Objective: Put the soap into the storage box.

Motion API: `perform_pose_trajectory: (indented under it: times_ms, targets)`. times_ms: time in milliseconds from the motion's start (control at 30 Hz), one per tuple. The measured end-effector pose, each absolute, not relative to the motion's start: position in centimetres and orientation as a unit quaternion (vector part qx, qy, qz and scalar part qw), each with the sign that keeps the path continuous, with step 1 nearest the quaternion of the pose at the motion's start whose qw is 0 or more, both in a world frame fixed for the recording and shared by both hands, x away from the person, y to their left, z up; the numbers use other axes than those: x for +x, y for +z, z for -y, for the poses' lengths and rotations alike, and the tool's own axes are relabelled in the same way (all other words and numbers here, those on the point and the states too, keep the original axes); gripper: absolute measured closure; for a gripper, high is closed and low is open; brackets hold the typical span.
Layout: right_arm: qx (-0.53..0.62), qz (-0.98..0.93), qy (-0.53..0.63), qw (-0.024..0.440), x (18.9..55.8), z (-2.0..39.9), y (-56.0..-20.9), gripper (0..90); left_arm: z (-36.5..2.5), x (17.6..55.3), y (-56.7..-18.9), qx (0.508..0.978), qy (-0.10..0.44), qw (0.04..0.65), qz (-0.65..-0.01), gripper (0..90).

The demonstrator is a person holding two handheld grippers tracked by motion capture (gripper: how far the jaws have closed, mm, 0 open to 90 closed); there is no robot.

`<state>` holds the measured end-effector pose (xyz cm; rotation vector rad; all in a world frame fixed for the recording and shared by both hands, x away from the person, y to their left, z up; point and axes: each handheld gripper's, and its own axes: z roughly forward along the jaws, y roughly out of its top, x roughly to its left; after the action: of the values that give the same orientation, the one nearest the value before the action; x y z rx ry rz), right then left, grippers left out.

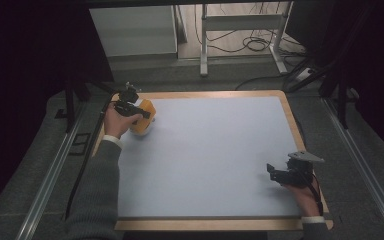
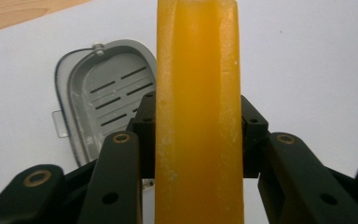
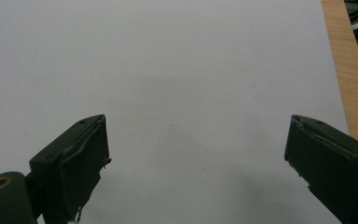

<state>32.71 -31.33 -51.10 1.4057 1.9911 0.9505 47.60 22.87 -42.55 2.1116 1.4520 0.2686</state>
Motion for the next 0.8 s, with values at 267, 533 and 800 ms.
perform_pose_trajectory:
  times_ms: [267,533,800]
  targets:
    - [0.522,-0.735,0.348,0.258,32.7,31.3,-51.2,6.5,-24.2,48.3,-42.3,0.775,0.103,0.281,-0.556,61.1]
    - [0.522,-0.736,0.347,0.256,32.8,31.4,-51.3,6.4,-24.8,49.4,-42.8,0.765,0.097,0.283,-0.570,61.1]
    - [0.524,-0.735,0.345,0.256,32.8,31.6,-51.4,6.4,-25.1,50.8,-43.8,0.760,0.092,0.273,-0.582,61.1]
